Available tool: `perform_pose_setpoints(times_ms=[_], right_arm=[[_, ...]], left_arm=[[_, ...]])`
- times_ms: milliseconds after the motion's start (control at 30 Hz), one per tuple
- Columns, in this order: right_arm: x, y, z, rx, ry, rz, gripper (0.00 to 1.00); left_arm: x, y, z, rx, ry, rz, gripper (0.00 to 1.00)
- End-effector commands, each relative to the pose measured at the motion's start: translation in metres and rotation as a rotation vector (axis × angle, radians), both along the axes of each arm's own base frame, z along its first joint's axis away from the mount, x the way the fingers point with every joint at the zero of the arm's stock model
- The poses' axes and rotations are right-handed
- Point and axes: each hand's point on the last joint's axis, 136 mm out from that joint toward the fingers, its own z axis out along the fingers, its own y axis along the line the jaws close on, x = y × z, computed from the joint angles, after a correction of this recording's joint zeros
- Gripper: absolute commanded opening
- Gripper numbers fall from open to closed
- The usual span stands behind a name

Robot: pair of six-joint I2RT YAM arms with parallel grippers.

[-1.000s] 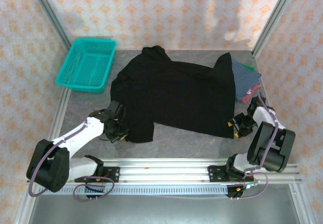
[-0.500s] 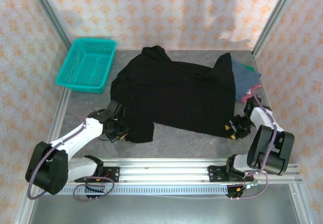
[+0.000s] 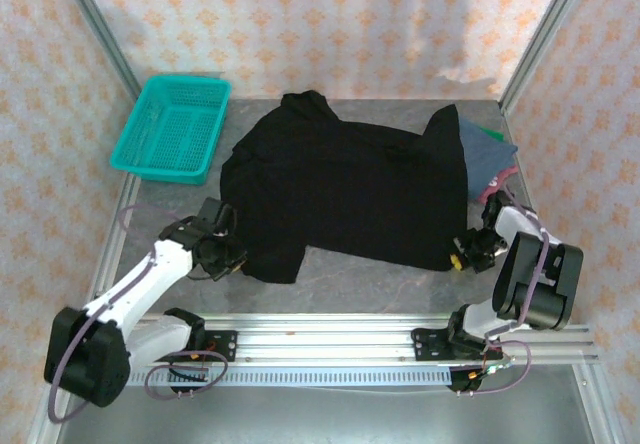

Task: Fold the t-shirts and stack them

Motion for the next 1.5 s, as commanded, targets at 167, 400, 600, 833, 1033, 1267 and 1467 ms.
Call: perform_pose_setpoints(times_ms=[167, 400, 600, 833, 1033, 1267, 1467], right_arm=[[-0.024, -0.003, 0.022, -0.085, -0.034, -0.009, 0.0], [-0.059, 0.01, 0.044, -0.083, -0.041, -0.019, 0.0], [-0.023, 0.003, 0.058, -0.082, -0.132, -0.021, 0.0], [0.046, -0.021, 0.094, -0.127, -0.237, 0.032, 0.0], [0.091, -0.03, 0.096, -0.111, -0.264, 0.063, 0.0], [0.13, -0.035, 0.092, -0.096, -0.271, 0.101, 0.0], [0.152, -0.037, 0.086, -0.089, -0.265, 0.131, 0.0]], left_arm=[[-0.028, 0.027, 0.032, 0.055, -0.021, 0.056, 0.0], [-0.037, 0.028, 0.057, 0.026, -0.061, 0.088, 0.0], [0.013, 0.017, 0.081, 0.028, -0.138, 0.039, 0.0], [0.1, 0.024, 0.134, 0.144, -0.233, -0.075, 0.0], [0.16, 0.022, 0.141, 0.222, -0.244, -0.188, 0.0], [0.225, 0.024, 0.139, 0.306, -0.244, -0.289, 0.0], [0.257, 0.033, 0.125, 0.35, -0.204, -0.318, 0.0]])
